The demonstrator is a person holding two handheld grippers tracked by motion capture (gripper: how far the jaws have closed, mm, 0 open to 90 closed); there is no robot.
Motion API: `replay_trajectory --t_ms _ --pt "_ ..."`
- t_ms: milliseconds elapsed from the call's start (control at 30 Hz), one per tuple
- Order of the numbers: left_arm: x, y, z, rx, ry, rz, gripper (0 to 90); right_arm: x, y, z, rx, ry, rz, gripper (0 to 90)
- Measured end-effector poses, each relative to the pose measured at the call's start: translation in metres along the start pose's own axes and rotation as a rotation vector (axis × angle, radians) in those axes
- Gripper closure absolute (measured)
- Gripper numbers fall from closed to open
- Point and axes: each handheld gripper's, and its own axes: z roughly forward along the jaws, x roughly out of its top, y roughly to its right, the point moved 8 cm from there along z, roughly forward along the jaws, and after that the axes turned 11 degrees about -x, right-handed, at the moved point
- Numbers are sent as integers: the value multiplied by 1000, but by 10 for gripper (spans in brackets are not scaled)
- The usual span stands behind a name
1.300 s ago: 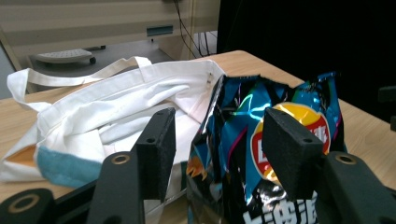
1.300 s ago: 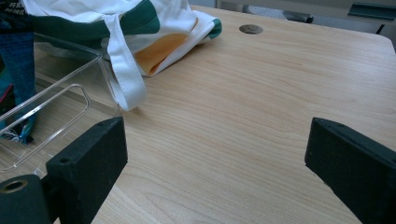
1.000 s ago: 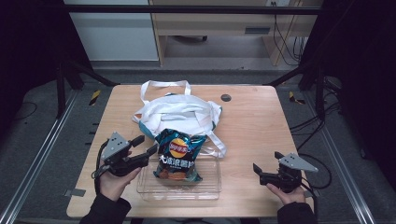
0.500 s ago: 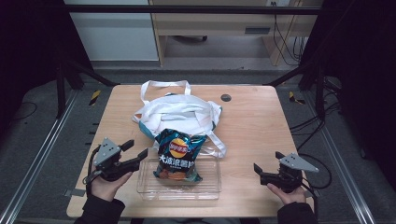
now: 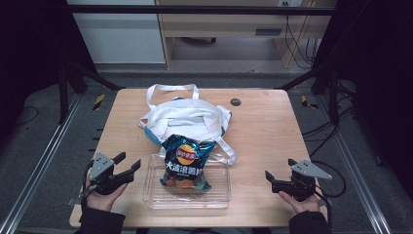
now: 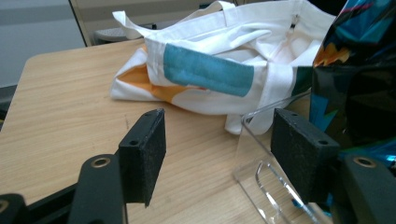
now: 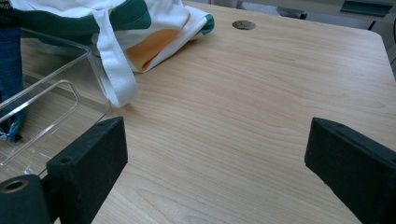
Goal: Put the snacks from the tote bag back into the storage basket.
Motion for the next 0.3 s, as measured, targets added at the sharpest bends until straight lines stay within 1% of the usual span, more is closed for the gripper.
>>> replay_trajectory --t_ms 67,133,300 --pt "-3 -2 -1 5 -9 7 356 0 0 0 -2 -1 -2 62" --pt "-5 -5 -1 11 -13 1 356 -1 0 0 -3 -5 -3 63" --pt "-13 -13 1 15 -32 -43 355 -2 2 1 -8 -11 -5 63"
